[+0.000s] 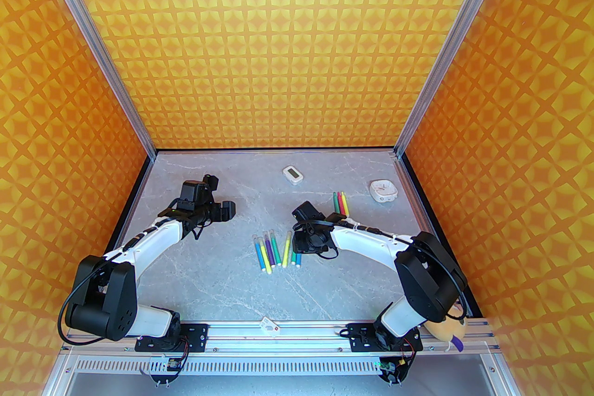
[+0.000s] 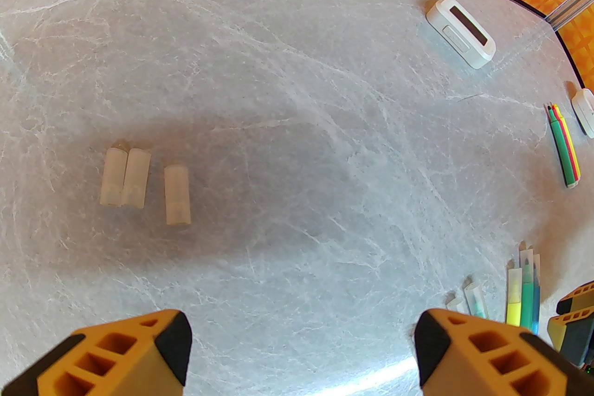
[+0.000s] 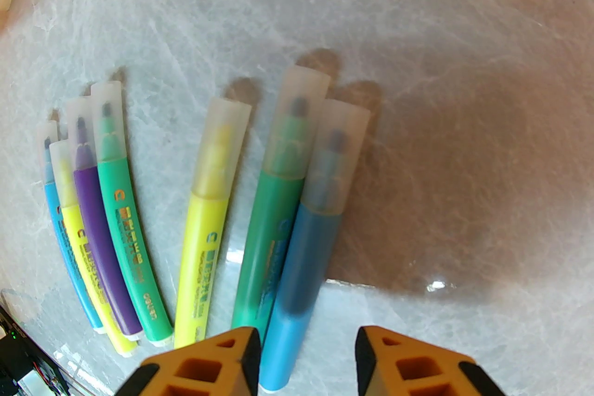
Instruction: Open the pen caps
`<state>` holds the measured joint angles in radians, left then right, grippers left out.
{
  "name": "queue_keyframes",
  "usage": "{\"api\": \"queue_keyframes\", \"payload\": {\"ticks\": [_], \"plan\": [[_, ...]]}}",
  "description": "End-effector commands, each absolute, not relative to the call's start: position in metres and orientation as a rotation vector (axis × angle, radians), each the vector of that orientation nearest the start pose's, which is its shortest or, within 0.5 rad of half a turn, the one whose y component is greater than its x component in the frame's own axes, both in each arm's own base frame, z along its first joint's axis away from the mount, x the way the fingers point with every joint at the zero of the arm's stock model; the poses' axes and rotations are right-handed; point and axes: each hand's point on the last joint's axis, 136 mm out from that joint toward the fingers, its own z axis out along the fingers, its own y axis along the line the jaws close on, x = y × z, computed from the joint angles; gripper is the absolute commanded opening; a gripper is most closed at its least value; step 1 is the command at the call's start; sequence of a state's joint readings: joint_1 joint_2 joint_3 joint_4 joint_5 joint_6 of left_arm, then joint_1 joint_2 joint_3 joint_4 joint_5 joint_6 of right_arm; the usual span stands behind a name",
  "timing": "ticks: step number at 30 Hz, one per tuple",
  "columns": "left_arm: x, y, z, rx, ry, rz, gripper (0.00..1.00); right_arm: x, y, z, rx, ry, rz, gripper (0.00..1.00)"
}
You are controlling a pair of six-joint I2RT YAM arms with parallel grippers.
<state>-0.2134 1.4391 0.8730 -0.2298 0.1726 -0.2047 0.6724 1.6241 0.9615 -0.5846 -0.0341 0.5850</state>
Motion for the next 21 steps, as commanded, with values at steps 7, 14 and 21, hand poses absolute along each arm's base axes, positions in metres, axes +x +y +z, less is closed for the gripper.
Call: {"api": "queue_keyframes", "payload": {"ticks": [7,14,21], "plan": [[0.381,-0.112,0.124,0.095,2.373,-0.424,0.84,0.259,0.223,0.026,-0.108,2.923,0.327,0.37],[0.381,-0.111,0.124,0.101,2.374,-0.421,0.84,0.259,0.219,0.011,-0.106,2.958,0.258,0.33],[0.382,-0.112,0.126,0.097,2.369,-0.423,0.84,0.262,0.211,0.004,-0.108,2.972,0.155,0.30]]}}
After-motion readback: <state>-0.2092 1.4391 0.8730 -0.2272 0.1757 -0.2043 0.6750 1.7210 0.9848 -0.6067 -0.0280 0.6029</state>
